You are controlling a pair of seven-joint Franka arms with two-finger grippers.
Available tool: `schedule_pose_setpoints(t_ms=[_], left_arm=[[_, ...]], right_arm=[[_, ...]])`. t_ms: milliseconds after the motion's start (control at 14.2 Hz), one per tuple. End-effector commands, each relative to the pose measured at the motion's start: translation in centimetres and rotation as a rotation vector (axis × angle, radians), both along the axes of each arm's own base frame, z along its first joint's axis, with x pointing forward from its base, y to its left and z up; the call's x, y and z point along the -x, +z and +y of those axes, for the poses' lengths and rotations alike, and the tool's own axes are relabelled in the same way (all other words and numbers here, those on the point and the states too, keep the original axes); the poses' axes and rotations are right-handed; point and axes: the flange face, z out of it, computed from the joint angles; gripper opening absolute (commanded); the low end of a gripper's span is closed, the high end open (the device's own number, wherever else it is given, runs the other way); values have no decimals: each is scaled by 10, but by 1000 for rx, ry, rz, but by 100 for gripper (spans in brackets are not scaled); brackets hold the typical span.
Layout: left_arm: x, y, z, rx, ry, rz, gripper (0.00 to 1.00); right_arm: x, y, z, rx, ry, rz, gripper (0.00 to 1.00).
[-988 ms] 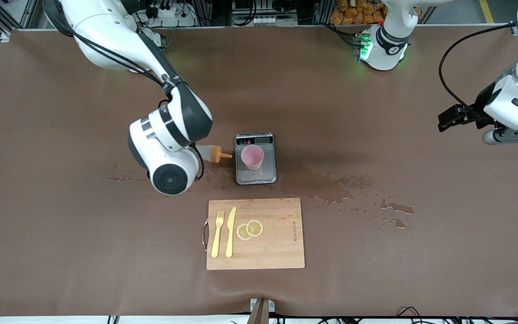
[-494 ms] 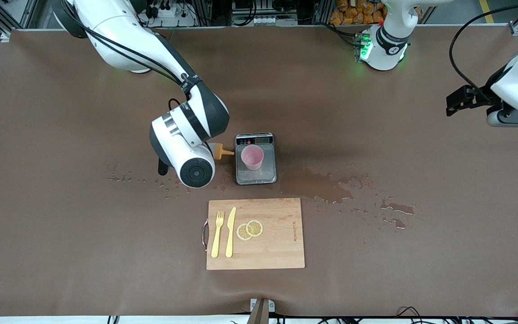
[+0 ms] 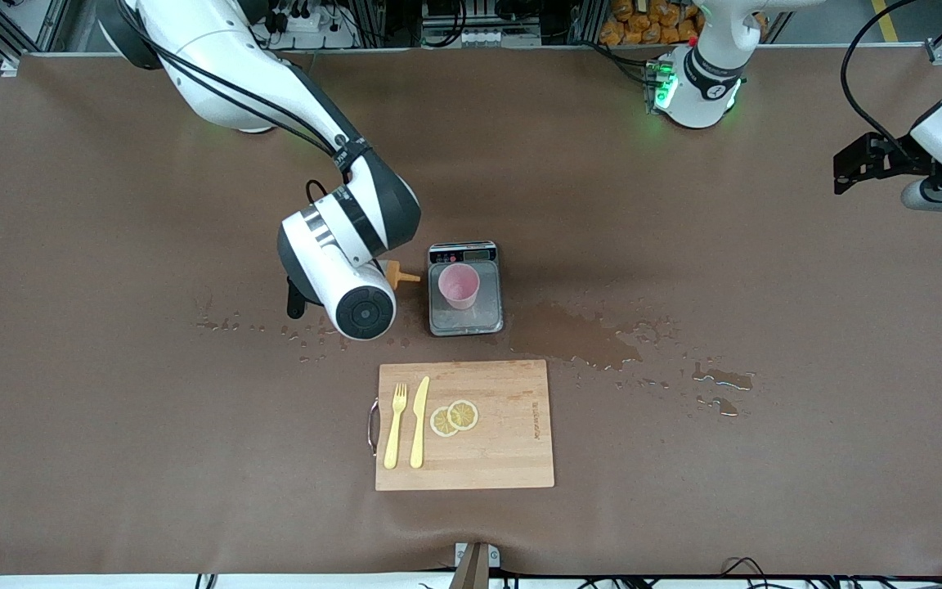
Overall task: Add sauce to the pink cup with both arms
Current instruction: 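Tilt the bottle nozzle over the pink cup with the right gripper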
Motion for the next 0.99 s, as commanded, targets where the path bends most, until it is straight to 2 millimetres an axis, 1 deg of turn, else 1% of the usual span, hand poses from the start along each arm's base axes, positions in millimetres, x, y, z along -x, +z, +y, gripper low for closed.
schedule_pose_setpoints(t_ms=[0,212,353,564,776,917], left_arm=[[5,8,0,7,50,-4,100],[3,7,-6,61,92,-5,100],[2,5,-9,67,85,-3,100],[-4,4,-12,69,77,-31,100],[-5,3,-10,71,62,-28,100],[-8,-3,-13,70,59,-17,100]], right_arm=[[4,3,2,35,6,-12,21],[7,2,2,59,24,1,4],[7,3,3,56,26,-1,0],[4,9,3,44,21,-6,0],[-7,28,3,6,-12,-48,0],[-10,32,4,0,-22,-70,0]])
